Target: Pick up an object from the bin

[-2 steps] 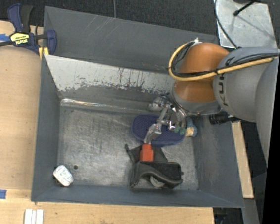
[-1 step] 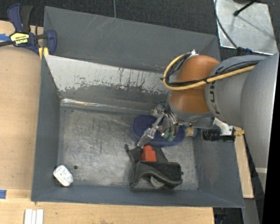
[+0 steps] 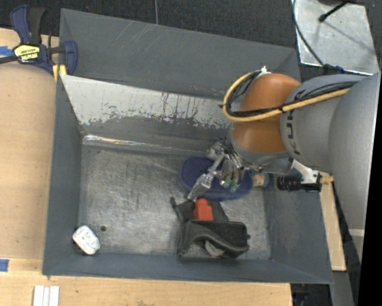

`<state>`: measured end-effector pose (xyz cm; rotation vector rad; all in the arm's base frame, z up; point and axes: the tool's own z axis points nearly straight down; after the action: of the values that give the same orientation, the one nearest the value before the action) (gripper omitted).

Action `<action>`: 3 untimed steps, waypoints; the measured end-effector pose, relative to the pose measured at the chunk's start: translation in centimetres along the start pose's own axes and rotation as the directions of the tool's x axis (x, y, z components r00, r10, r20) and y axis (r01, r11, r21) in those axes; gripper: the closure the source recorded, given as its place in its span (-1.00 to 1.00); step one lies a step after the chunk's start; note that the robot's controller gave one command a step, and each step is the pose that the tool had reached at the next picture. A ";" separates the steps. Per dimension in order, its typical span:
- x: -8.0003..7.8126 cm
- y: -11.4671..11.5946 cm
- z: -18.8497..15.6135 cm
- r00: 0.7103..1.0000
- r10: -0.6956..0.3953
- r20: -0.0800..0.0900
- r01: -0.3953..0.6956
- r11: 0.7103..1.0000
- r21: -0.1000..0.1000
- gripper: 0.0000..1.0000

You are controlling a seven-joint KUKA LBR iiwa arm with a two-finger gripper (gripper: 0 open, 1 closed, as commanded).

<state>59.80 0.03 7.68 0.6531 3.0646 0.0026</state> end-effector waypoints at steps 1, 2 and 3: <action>-0.1 0.0 -0.1 1.000 0.000 0.002 0.000 1.000 0.000 1.00; -0.4 0.0 -5.0 1.000 -0.002 0.000 0.002 1.000 0.000 1.00; -0.5 0.1 -6.8 1.000 -0.005 -0.002 0.005 1.000 0.001 1.00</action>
Offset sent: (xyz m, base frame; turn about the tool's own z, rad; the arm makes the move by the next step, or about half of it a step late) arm 0.0000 0.0000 0.0000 0.0000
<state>60.26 -0.13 14.50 0.6463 3.0681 0.0016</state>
